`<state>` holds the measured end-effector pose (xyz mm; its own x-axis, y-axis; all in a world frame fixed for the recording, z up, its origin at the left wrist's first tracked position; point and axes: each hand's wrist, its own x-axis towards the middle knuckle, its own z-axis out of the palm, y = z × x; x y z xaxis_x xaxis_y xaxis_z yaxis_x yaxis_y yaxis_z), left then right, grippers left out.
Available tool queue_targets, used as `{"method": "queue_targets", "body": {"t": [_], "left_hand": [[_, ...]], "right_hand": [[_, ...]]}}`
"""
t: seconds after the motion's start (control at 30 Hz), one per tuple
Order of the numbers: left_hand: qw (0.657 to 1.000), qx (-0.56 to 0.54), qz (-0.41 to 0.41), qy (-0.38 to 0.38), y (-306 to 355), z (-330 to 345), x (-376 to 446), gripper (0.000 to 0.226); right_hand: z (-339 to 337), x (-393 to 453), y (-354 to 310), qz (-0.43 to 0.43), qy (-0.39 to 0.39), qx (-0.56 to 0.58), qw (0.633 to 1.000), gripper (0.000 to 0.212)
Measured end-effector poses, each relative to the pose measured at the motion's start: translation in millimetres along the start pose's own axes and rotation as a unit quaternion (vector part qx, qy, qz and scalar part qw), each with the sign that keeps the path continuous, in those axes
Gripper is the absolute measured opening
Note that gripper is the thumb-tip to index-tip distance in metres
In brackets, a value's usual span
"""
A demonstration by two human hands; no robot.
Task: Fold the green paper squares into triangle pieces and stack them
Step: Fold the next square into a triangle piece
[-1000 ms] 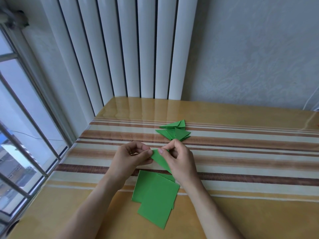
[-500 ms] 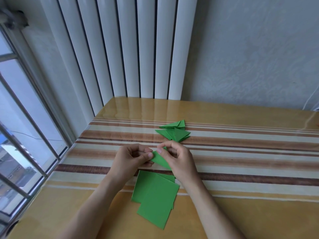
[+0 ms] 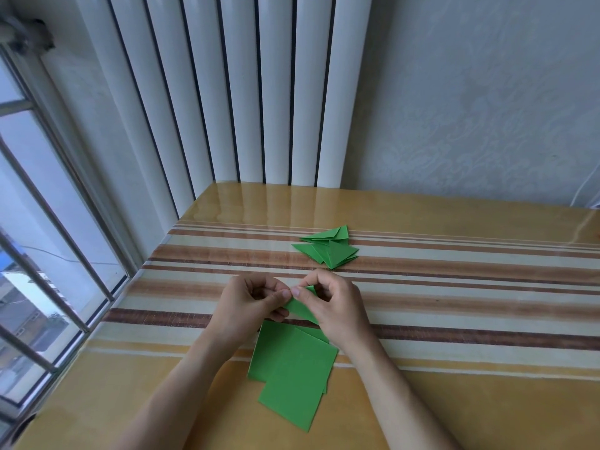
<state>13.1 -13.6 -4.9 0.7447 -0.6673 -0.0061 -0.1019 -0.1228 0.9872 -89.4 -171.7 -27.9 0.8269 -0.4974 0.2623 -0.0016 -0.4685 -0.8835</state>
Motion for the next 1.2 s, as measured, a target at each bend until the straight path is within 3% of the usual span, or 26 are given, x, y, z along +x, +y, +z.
{"method": "queue_targets", "body": {"t": [0.5,0.67,0.93,1.2], "left_hand": [[1.0,-0.005,0.004,0.012,-1.5,0.2,1.7,0.006],[1.0,0.012,0.018,0.012,-1.1,1.4,0.6,0.008],[0.995,0.09,0.031,0.023,-4.0,-0.5,1.5,0.007],[0.994,0.102,0.033,0.016,-5.5,1.7,1.7,0.01]], "right_hand": [[4.8,-0.7,-0.1,0.024,0.005,-0.023,0.999,0.023],[0.3,-0.9,-2.4,0.025,-0.003,-0.017,1.0,0.008],[1.2,-1.4,-1.1,-0.023,-0.007,-0.052,0.998,0.01],[2.2,-3.1,-6.4,-0.032,0.009,-0.063,0.997,0.011]]}}
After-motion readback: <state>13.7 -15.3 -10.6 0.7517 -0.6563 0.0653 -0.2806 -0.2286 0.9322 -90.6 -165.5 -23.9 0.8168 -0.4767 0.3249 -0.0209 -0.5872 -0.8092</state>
